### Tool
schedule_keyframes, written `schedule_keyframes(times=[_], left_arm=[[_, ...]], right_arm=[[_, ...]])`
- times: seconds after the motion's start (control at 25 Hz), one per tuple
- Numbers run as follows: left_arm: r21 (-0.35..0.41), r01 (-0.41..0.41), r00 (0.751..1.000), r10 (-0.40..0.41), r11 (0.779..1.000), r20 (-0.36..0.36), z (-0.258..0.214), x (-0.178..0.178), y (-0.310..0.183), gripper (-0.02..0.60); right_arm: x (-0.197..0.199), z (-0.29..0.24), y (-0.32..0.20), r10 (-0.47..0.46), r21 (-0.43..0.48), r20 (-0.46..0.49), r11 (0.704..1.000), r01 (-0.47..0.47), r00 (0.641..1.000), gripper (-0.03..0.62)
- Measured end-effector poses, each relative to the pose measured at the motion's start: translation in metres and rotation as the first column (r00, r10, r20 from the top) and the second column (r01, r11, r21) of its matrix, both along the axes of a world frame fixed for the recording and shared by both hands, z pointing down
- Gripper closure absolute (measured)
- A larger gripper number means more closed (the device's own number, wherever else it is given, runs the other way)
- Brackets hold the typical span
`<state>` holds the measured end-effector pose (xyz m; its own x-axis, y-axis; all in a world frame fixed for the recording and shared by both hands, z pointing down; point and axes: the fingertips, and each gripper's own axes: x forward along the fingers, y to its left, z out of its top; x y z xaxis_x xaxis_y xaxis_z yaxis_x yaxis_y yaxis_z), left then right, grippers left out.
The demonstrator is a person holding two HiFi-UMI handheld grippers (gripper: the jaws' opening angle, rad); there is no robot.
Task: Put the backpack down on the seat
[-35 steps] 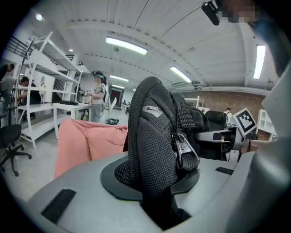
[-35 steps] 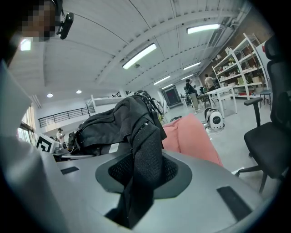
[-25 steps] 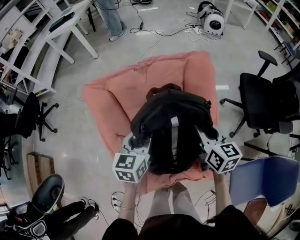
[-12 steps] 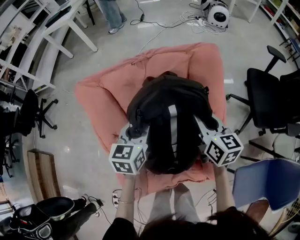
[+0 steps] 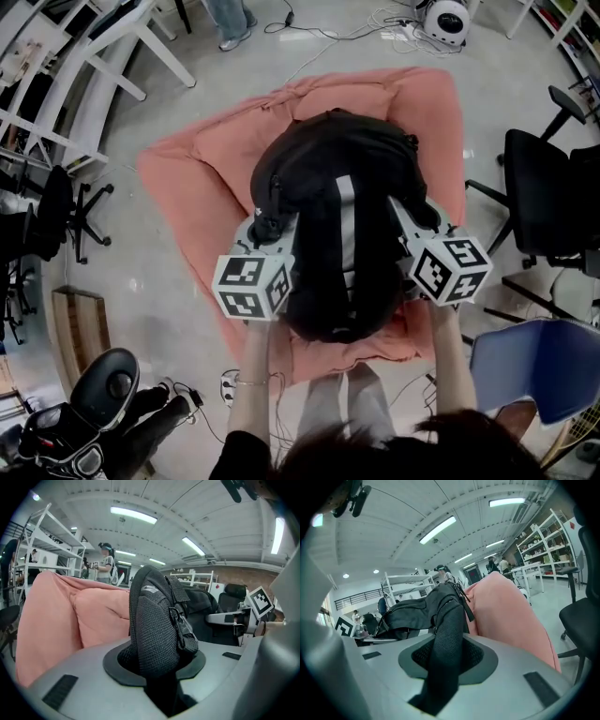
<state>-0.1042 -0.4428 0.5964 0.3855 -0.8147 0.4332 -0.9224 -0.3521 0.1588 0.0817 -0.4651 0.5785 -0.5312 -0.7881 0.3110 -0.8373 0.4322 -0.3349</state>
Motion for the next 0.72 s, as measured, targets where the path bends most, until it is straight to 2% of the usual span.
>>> schedule_keyframes(times=[0.4, 0.72], left_arm=[[0.01, 0.016, 1.0, -0.016, 1.0, 0.015, 0.01, -0.006, -0.018, 0.446], [0.01, 0.013, 1.0, -0.013, 1.0, 0.01, 0.013, -0.011, -0.022, 0.409]], right_arm=[[-0.002, 0.013, -0.022, 0.021, -0.017, -0.021, 1.0, -0.022, 1.0, 0.49], [-0.003, 0.014, -0.026, 0.031, -0.032, -0.016, 0.999, -0.032, 0.999, 0.456]])
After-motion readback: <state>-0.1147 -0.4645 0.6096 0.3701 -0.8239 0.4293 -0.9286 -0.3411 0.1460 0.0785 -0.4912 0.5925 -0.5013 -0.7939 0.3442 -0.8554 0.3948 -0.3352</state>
